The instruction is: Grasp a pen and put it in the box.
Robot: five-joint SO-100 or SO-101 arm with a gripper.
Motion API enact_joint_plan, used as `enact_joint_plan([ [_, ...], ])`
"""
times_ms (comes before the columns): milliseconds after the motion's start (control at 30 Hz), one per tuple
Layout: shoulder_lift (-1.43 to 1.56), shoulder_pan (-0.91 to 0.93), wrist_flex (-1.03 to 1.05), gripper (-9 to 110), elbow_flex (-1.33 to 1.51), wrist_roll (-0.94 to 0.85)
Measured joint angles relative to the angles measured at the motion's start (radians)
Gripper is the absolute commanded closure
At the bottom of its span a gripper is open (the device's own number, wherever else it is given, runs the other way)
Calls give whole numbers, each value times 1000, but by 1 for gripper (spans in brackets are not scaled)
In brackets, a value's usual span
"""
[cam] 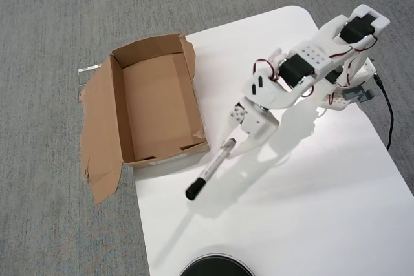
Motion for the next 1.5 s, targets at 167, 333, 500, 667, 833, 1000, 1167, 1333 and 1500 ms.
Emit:
enact_joint_plan([
  [167,-3,78,0,101,-80,-5],
  [333,-21,253,0,101,-192,6],
  [500,-104,321,0,101,-299,6],
  [667,-230,360,0,101,-407,6],
  [833,-304,416,0,101,-465,9],
  [1000,-348,451,0,101,-469,5],
  [1167,-387,512,0,101,-469,9],
  [1333,-426,543,0,101,-471,9],
  [1500,-482,566,0,101,-476,67],
])
